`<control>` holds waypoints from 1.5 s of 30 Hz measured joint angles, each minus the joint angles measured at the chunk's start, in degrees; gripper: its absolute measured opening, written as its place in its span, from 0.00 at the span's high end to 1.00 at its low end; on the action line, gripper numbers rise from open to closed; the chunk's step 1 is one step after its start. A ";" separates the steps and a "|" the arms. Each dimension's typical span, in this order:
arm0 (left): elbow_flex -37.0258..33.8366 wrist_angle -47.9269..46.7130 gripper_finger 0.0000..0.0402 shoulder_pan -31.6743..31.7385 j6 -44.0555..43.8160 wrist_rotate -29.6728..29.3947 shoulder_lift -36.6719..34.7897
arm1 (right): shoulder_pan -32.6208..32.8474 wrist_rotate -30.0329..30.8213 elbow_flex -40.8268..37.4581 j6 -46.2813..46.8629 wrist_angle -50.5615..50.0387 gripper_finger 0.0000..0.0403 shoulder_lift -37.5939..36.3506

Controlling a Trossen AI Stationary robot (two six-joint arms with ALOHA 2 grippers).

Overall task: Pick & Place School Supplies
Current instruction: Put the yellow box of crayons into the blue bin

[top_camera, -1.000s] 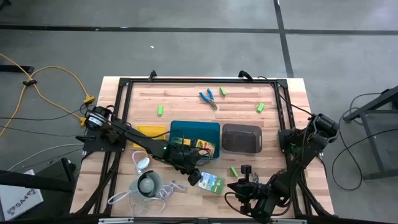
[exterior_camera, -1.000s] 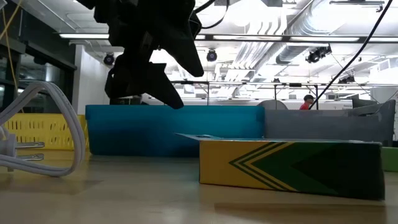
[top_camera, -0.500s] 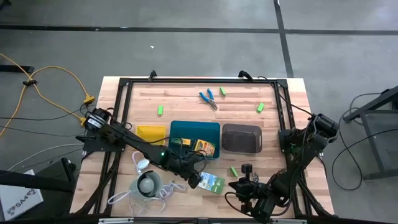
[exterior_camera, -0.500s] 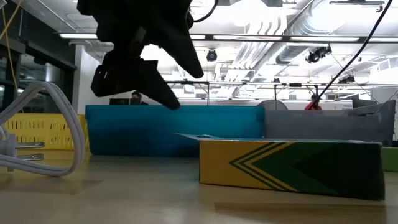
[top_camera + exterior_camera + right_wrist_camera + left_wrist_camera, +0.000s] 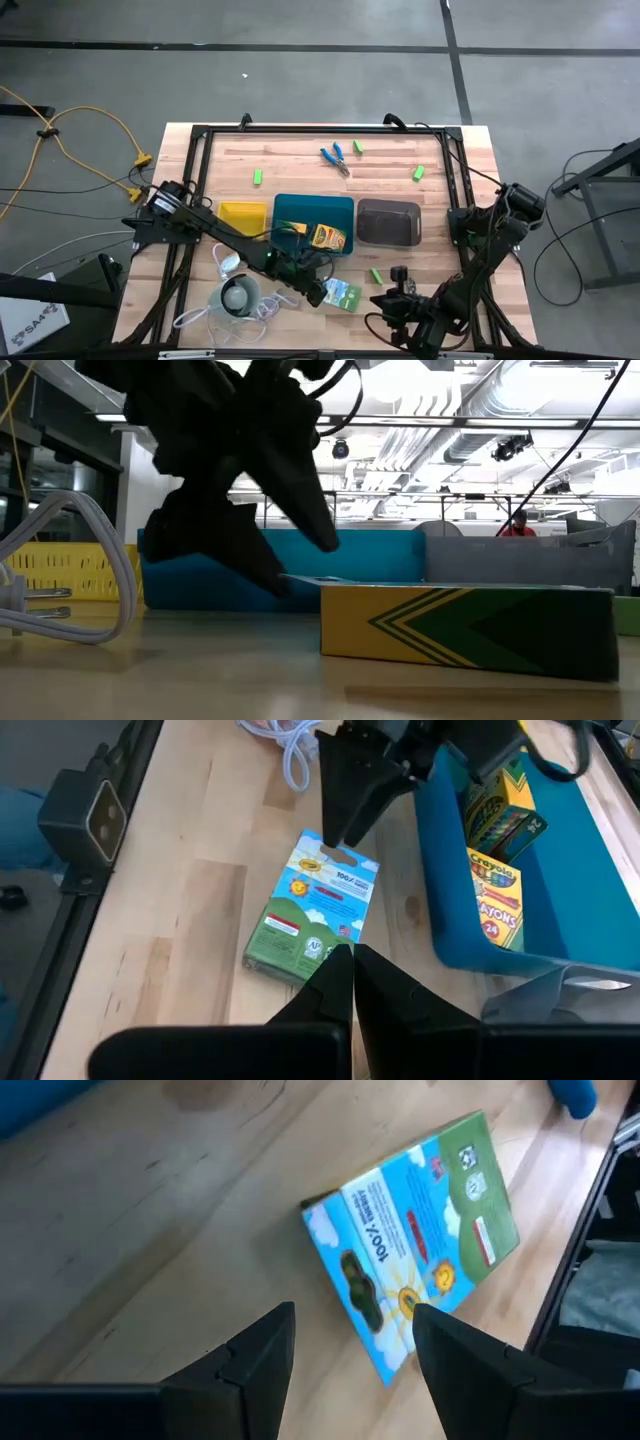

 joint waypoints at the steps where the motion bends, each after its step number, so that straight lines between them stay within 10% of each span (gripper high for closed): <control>1: 0.00 0.38 0.50 0.01 0.02 0.12 0.01 | 0.00 0.02 0.00 0.10 0.04 0.99 0.00; 27: 0.02 5.88 0.51 0.28 1.50 4.98 2.42 | 1.01 0.04 -0.02 0.42 1.86 0.99 0.02; 45: 0.02 5.43 0.76 0.28 0.17 5.78 2.42 | 1.33 0.07 -0.02 0.47 1.97 0.99 0.02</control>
